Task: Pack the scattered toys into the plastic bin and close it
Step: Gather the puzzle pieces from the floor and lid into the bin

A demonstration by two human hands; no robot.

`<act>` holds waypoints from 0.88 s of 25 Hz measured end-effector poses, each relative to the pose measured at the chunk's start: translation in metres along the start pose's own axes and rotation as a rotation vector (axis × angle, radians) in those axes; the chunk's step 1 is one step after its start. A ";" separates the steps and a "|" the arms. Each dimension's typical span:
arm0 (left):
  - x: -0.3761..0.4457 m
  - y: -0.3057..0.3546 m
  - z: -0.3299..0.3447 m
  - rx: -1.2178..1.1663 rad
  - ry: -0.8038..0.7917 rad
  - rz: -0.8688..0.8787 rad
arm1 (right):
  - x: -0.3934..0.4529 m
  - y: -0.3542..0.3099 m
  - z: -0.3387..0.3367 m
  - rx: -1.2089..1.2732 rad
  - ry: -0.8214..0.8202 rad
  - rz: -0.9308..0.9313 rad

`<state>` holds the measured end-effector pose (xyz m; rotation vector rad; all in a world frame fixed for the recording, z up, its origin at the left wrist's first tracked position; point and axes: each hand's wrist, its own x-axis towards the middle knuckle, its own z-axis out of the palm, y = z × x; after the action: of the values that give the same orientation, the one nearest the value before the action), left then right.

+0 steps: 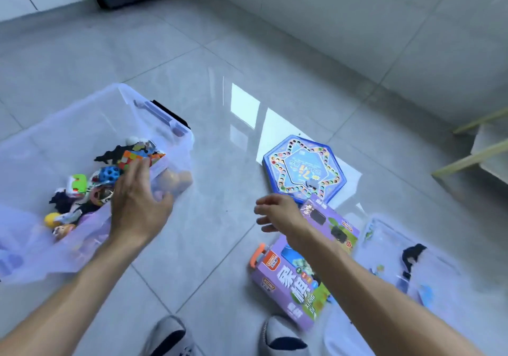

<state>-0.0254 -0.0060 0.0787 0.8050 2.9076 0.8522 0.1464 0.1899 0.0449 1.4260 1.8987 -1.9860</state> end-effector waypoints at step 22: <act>-0.059 0.018 0.176 -0.684 -0.776 -0.570 | -0.009 0.196 -0.066 0.069 0.425 0.166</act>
<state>0.0600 0.0679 -0.0700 0.1517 1.8174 1.0410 0.3056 0.1900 -0.0875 2.0867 1.7834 -1.7973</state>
